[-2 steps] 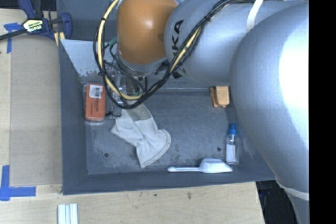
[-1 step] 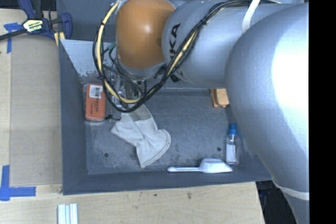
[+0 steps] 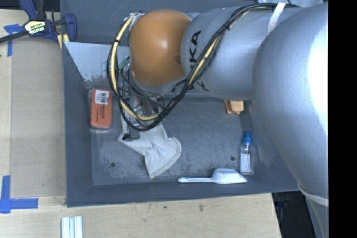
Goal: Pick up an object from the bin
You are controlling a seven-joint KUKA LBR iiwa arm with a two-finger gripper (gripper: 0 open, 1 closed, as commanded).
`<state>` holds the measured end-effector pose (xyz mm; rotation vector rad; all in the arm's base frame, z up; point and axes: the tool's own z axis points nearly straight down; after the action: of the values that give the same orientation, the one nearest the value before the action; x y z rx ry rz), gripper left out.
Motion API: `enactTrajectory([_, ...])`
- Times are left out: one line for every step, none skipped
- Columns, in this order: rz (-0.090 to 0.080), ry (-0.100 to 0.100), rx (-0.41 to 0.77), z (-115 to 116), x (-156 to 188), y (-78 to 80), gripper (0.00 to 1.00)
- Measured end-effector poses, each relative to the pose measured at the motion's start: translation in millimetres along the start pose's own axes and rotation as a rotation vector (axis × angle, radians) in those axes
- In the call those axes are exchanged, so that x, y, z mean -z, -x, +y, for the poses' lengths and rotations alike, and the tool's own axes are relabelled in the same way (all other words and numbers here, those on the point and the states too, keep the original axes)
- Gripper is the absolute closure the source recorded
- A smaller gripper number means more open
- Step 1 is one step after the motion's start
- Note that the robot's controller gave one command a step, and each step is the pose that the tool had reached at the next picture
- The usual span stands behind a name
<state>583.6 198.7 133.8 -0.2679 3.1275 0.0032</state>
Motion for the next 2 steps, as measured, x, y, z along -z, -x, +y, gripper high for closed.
enactTrajectory([-0.003, -0.001, 0.040, 4, -27, 11.8, 0.00])
enactTrajectory([-0.005, 0.000, 0.081, -84, -60, 24.5, 1.00])
